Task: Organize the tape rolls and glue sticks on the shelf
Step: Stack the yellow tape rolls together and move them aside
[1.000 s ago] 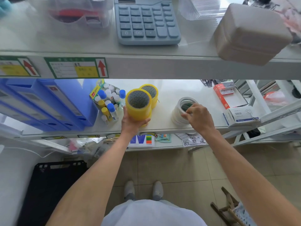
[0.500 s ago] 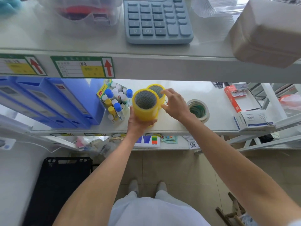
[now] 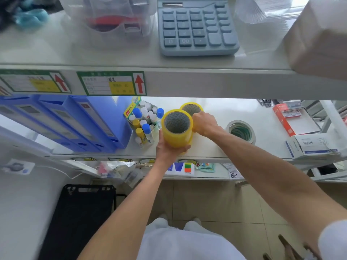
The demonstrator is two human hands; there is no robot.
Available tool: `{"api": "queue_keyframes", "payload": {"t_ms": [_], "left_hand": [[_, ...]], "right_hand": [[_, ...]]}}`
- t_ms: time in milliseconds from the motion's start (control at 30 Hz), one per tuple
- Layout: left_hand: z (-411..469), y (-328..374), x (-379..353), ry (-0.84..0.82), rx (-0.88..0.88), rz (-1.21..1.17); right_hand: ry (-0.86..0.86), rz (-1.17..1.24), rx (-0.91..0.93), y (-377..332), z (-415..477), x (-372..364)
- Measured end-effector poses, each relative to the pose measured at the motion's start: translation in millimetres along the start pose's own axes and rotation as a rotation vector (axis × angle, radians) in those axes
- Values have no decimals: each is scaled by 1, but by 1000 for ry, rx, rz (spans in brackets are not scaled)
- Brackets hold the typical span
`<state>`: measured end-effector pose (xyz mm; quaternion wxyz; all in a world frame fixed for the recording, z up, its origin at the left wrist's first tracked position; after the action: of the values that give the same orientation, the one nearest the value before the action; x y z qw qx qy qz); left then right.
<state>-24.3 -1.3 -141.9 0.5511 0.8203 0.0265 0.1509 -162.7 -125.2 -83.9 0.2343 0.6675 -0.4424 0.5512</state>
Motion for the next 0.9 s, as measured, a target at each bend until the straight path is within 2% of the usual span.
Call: {"api": "queue_keyframes", "payload": {"t_ms": [67, 167, 233, 333, 400, 467, 600, 733, 900], "left_hand": [[1, 2, 1, 6, -2, 31], [-1, 5, 0, -16, 74, -17], [-2, 5, 1, 2, 146, -22], [-3, 9, 2, -37, 91, -29], [-2, 7, 1, -21, 63, 10], [0, 4, 1, -13, 45, 49], [-9, 15, 8, -27, 76, 44], [-13, 19, 11, -37, 57, 98], [-16, 25, 13, -36, 76, 131]], "right_hand": [[73, 105, -57, 4, -8, 11], [274, 253, -118, 13, -23, 47], [410, 352, -108, 16, -39, 75], [498, 418, -52, 5, -67, 105], [472, 338, 38, -8, -82, 115], [410, 146, 136, -25, -91, 117], [253, -145, 177, -64, -95, 114], [189, -214, 191, -82, -96, 118], [132, -171, 167, -92, -102, 122]]}}
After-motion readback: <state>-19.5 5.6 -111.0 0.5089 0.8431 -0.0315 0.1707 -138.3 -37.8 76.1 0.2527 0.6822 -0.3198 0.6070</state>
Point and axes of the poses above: each hand's wrist, its own z-axis towards the middle knuckle, its own x-axis out of the back of the hand, y = z × x, the point moved 1 cm from there along z, towards the middle knuckle, and after that the axes turned 13 degrees about x, right-handed, at the moved point
